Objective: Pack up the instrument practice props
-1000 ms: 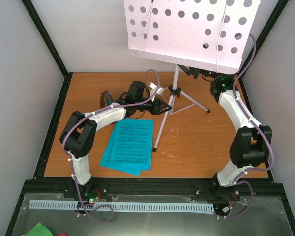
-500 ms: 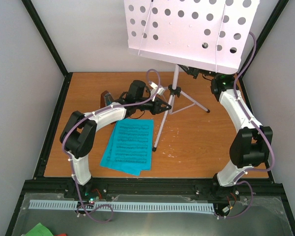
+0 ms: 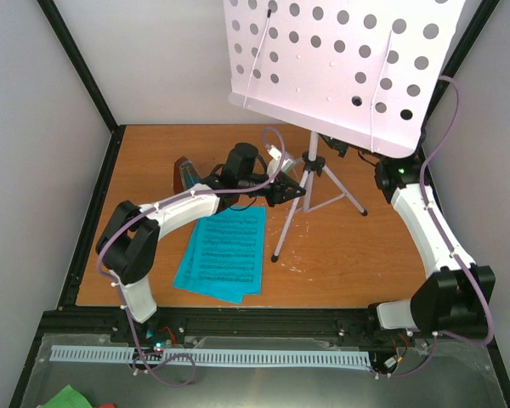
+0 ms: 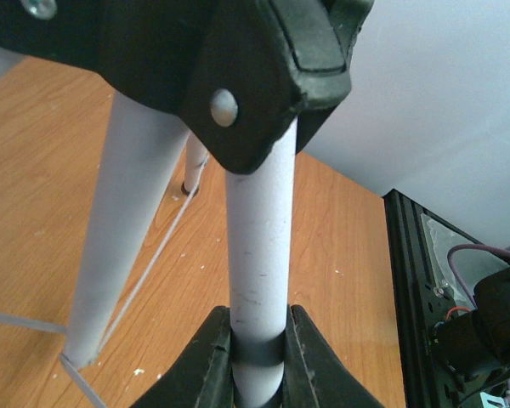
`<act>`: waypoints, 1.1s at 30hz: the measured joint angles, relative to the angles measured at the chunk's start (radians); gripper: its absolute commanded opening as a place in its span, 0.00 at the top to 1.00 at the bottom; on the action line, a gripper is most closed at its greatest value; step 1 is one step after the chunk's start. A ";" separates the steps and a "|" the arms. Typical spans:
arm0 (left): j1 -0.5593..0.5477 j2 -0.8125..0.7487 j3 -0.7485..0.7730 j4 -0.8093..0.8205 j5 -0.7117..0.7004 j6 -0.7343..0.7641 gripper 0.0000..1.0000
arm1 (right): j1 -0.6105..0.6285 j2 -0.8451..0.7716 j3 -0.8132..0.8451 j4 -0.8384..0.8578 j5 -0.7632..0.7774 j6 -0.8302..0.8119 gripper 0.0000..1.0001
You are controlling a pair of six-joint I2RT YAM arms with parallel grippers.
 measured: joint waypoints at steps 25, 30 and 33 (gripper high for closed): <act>-0.251 -0.293 -0.273 0.153 -0.363 0.045 1.00 | 0.138 -0.475 -0.434 0.025 0.250 -0.001 0.97; -0.253 -0.327 -0.303 0.154 -0.369 0.047 1.00 | 0.140 -0.499 -0.472 0.047 0.280 0.032 0.97; -0.252 -0.329 -0.325 0.186 -0.370 0.056 1.00 | 0.140 -0.509 -0.494 0.074 0.285 0.039 0.97</act>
